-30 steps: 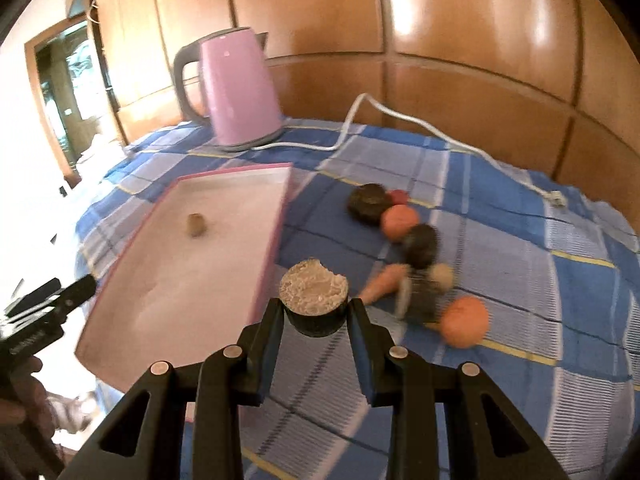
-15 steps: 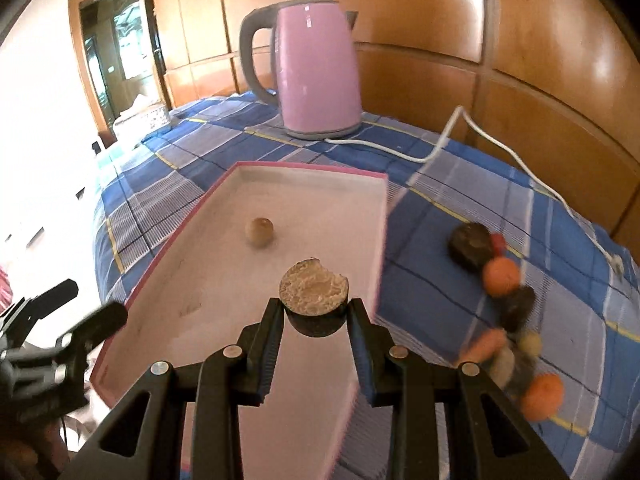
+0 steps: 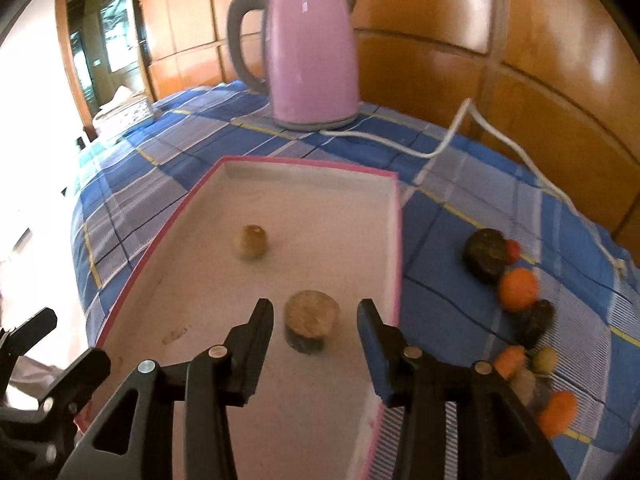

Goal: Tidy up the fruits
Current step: 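Carry the log slice into the tray and open the right gripper, then withdraw the right tool and move the left tool toward the carrot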

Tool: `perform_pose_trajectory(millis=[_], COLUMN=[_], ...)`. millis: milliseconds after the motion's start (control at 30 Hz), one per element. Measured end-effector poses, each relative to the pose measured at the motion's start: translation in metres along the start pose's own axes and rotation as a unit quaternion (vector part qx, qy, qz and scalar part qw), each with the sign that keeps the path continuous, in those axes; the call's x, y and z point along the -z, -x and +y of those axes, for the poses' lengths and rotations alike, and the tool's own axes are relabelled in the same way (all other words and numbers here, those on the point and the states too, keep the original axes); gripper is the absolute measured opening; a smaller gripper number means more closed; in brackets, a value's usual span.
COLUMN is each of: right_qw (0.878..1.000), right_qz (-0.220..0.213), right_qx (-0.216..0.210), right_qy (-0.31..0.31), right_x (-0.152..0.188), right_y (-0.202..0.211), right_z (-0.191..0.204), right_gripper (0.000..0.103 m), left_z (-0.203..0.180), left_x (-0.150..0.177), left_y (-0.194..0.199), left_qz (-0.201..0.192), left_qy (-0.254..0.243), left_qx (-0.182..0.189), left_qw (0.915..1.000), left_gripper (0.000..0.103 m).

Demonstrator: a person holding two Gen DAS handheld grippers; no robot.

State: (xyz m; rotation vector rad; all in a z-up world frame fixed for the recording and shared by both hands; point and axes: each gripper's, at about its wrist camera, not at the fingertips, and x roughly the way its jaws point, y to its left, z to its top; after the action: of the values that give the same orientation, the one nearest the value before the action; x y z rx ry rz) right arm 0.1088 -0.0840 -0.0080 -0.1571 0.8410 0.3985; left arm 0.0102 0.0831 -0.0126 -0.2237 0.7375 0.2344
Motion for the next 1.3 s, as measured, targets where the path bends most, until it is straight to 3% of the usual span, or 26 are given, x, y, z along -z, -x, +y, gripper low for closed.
perform_pose_trajectory(millis=[233, 467, 633, 733, 833, 933, 1000, 1067, 1133, 1300], right_qw=[0.995, 0.988, 0.981, 0.970, 0.947, 0.938, 0.926, 0.914, 0.903, 0.898], right_qz=[-0.027, -0.056, -0.086, -0.086, -0.095, -0.103, -0.092, -0.087, -0.096, -0.104], right_qx=[0.091, 0.117, 0.141, 0.172, 0.219, 0.250, 0.273, 0.268, 0.301, 0.313], right_qy=[-0.018, -0.081, -0.098, -0.150, -0.213, -0.214, -0.242, -0.293, -0.291, -0.291], right_x=[0.003, -0.008, 0.011, 0.024, 0.035, 0.041, 0.048, 0.058, 0.061, 0.071], right_y=[0.027, 0.045, 0.071, 0.083, 0.100, 0.111, 0.112, 0.118, 0.124, 0.131], right_z=[-0.008, -0.027, -0.041, -0.070, -0.106, -0.127, -0.150, -0.175, -0.185, -0.193], right_gripper=[0.051, 0.051, 0.051, 0.051, 0.051, 0.051, 0.051, 0.051, 0.051, 0.051], left_z=[-0.002, -0.014, -0.017, -0.020, -0.025, -0.029, -0.032, -0.034, -0.036, -0.039], left_x=[0.001, 0.003, 0.004, 0.007, 0.008, 0.010, 0.011, 0.012, 0.013, 0.014], left_y=[0.005, 0.015, 0.017, 0.016, 0.019, 0.020, 0.021, 0.021, 0.020, 0.020], left_qz=[-0.004, -0.014, -0.017, -0.014, -0.015, -0.016, -0.017, -0.016, -0.013, -0.013], left_qy=[-0.001, -0.021, -0.027, -0.033, -0.037, -0.043, -0.049, -0.054, -0.056, -0.061], left_qx=[0.004, 0.013, 0.018, 0.020, 0.022, 0.024, 0.024, 0.024, 0.025, 0.025], left_qw=[1.0000, 0.9996, 0.9993, 0.9992, 0.9990, 0.9987, 0.9984, 0.9981, 0.9980, 0.9978], left_gripper=[0.092, 0.093, 0.093, 0.093, 0.093, 0.093, 0.093, 0.093, 0.093, 0.093])
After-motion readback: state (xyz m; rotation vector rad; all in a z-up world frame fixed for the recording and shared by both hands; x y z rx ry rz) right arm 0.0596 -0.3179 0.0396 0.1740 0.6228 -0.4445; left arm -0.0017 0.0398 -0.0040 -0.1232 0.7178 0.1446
